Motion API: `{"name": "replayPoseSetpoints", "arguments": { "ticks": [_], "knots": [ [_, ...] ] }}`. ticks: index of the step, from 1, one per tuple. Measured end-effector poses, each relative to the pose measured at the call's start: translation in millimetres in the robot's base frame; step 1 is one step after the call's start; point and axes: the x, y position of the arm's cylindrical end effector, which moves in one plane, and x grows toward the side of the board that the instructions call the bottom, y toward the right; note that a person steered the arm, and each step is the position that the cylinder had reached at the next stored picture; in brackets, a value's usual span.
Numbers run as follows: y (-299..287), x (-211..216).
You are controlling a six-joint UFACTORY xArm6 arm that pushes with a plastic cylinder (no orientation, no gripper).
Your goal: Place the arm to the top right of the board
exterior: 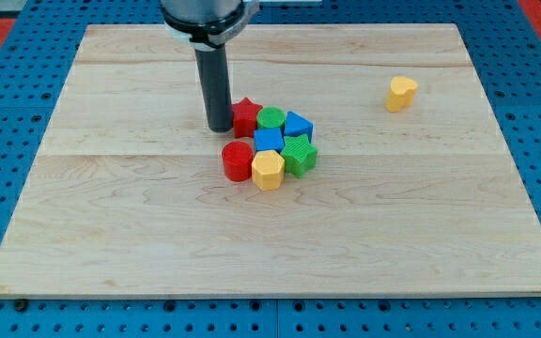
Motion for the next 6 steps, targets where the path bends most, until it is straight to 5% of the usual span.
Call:
{"name": "replayPoseSetpoints", "arguments": {
  "ticks": [2,3,6],
  "knots": [
    [-28,9],
    [-26,-30],
    [261,-109]
  ]
}}
